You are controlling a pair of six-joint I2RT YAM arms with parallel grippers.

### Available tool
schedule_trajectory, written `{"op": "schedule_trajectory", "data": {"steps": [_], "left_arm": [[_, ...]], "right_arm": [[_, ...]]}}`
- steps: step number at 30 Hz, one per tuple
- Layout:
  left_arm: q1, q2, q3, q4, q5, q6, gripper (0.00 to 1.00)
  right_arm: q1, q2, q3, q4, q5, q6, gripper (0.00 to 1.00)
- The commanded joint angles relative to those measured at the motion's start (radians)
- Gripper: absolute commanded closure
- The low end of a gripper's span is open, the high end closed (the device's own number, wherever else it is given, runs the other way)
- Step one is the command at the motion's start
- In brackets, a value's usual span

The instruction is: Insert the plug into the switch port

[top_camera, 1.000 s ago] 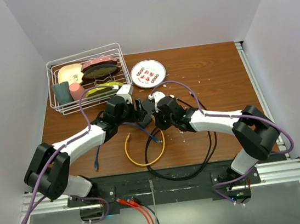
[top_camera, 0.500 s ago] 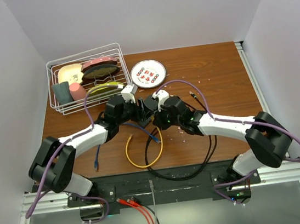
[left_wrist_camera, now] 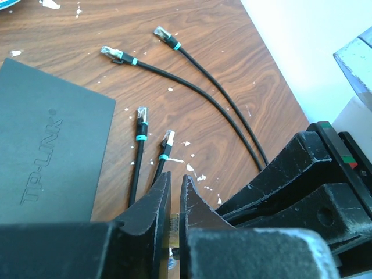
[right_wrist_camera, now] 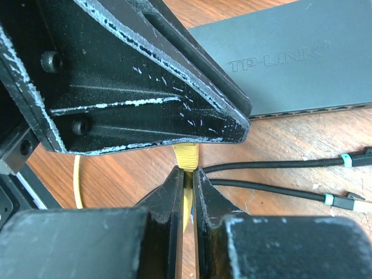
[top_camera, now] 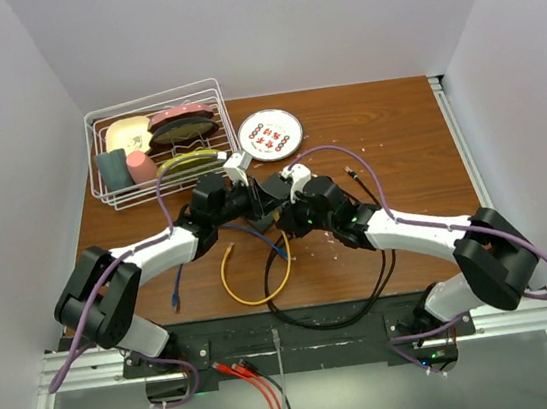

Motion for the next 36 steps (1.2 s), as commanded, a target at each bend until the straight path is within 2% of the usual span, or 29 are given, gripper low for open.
{"op": "schedule_trajectory", "data": {"steps": [1, 9, 13, 16, 18, 19, 20, 22, 23, 27, 32, 36], "left_arm": [[0.004, 0.004, -0.002, 0.048, 0.005, -0.018, 1.00], [0.005, 0.004, 0.004, 0.043, -0.003, -0.032, 1.00], [0.004, 0.012, 0.006, 0.046, 0.005, -0.032, 1.00], [0.004, 0.012, 0.009, 0.039, -0.004, -0.029, 1.00], [0.005, 0.013, 0.017, 0.011, -0.024, -0.015, 0.84], [0.005, 0.012, 0.018, -0.001, -0.050, -0.009, 0.60], [0.007, 0.012, 0.023, -0.024, -0.067, -0.001, 0.50], [0.011, -0.002, 0.026, -0.047, -0.127, 0.016, 0.31], [0.016, -0.007, 0.026, -0.068, -0.145, 0.020, 0.27], [0.074, -0.019, 0.023, -0.093, -0.187, 0.051, 0.20], [0.157, -0.005, -0.002, -0.104, -0.216, 0.086, 0.20], [0.162, 0.036, -0.016, -0.098, -0.277, 0.122, 0.20]], "right_arm": [[0.003, -0.070, -0.008, 0.040, 0.038, 0.020, 1.00], [0.003, -0.085, -0.005, 0.036, 0.065, 0.026, 0.93], [0.005, -0.076, -0.005, 0.045, 0.091, 0.040, 1.00], [0.003, -0.073, 0.004, 0.025, 0.110, 0.040, 1.00], [0.003, -0.073, 0.013, 0.007, 0.131, 0.026, 1.00], [0.005, -0.073, 0.016, -0.016, 0.140, 0.020, 1.00], [0.003, -0.072, 0.022, -0.025, 0.153, 0.008, 1.00], [0.003, -0.069, 0.031, -0.059, 0.154, -0.007, 1.00], [0.003, -0.064, 0.035, -0.070, 0.168, -0.014, 1.00], [0.003, -0.036, 0.059, -0.119, 0.191, -0.044, 1.00], [0.005, 0.026, 0.116, -0.171, 0.164, -0.099, 1.00], [0.002, 0.143, 0.180, -0.217, 0.128, -0.150, 1.00]]}}
